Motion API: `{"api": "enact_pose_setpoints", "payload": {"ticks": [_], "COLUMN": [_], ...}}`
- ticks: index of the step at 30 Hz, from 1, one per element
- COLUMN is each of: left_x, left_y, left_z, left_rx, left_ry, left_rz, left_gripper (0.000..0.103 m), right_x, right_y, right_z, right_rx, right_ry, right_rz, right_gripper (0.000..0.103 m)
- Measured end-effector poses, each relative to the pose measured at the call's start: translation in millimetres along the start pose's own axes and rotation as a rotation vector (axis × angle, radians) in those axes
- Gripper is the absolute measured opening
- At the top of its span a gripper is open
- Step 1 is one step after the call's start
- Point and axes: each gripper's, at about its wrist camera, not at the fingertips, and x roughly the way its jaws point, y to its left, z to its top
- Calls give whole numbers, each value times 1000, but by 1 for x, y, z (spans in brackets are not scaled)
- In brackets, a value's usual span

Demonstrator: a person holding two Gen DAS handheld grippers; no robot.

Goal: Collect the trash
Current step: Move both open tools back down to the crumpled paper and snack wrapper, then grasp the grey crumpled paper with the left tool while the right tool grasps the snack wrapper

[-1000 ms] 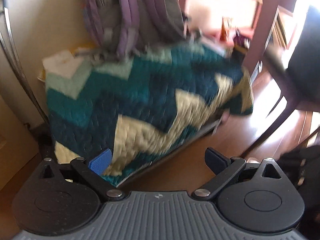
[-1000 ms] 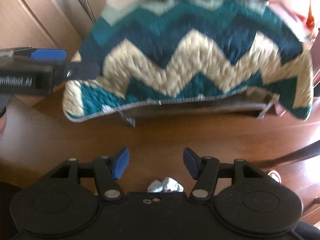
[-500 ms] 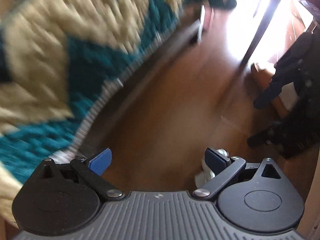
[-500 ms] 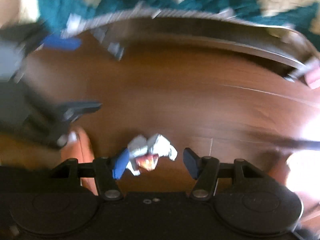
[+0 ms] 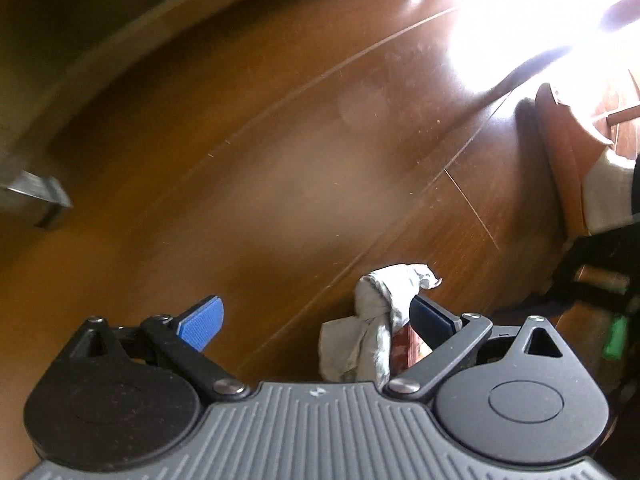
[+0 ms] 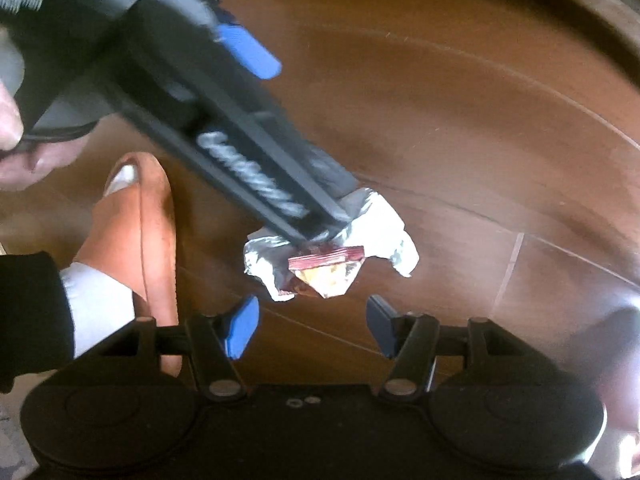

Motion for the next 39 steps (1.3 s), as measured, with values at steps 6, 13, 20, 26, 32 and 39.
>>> {"api": "enact_pose_setpoints", "payload": {"ticks": [6, 13, 20, 26, 32, 39], "left_x": [38, 62, 70, 73, 66, 31], "left_y": [5, 5, -9, -20, -19, 22], "left_z": [8, 7, 7, 8, 6, 2], "left_rx": [-73, -78, -17, -10, -35, -75], "left_ry": [48, 79, 88, 90, 55, -12], "left_rz": [-49, -62, -124, -174, -143, -81], "left_gripper": [99, 84, 76, 38, 34, 34], "right_x": [38, 54, 57, 55, 47, 8], "right_y": [-5, -9, -8, -4, 1, 6], "right_z": [6, 7, 7, 11, 15, 17], "right_rx": [1, -15, -29, -43, -55, -57], "right_ry": [26, -2, -12, -23, -37, -97], "right_rz": [4, -8, -11, -16, -48, -108], "right_gripper": [58, 57, 53, 43, 34, 31]}}
